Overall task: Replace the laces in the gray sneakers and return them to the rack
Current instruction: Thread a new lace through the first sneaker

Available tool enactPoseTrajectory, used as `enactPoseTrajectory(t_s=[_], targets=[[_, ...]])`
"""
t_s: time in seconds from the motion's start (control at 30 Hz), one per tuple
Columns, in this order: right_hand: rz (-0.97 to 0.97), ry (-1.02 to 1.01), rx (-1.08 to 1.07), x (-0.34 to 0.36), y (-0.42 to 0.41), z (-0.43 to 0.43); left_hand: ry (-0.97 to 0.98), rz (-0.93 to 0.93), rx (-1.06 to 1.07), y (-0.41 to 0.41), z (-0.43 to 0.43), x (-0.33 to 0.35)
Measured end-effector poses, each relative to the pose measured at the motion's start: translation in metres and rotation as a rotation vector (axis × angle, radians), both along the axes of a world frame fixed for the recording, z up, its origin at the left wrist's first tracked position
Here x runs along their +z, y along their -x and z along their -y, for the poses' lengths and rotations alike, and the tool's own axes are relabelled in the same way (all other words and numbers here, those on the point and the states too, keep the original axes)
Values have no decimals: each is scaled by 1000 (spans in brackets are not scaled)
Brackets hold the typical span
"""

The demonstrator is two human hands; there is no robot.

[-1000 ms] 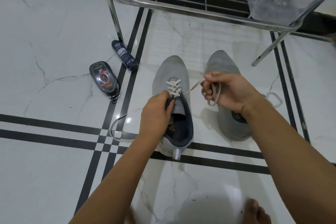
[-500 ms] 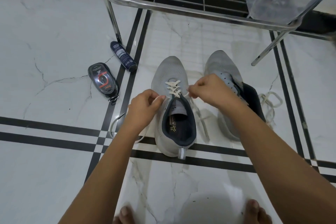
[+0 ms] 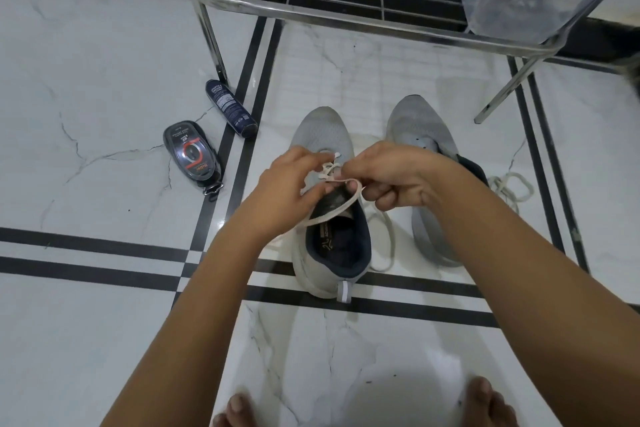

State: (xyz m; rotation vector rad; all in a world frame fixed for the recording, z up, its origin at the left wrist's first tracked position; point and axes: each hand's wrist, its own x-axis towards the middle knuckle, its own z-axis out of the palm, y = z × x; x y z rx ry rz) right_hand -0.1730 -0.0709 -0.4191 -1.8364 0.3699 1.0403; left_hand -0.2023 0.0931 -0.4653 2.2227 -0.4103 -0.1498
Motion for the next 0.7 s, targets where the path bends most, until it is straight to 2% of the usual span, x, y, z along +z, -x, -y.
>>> enactPoseTrajectory(t_s=[0.13,0.2,0.27,0.33,0.43,0.5,0.63,0.7], targets=[[-54,-81,9,3,3,20,-23,-15,-34,-9,2,-12],[-42,-102,-22,4,3,34,23,-61,133,-10,-2,-19],[-8,-80,-67,6,2,46,-12,-184,341,-12,-9,-29],[19,-12,-37,7,0,50,-25,-277,383,-10,-11,-33],[29,46,110,9,0,38,92,-255,145,-9,3,-11],[29,0,157,10,-1,28,54,-202,22,-9,12,7],[33,-11,133,9,-3,35,-40,-90,275,-15,-16,8],[42,37,141,5,-1,41,-97,-79,271,-12,-28,5]])
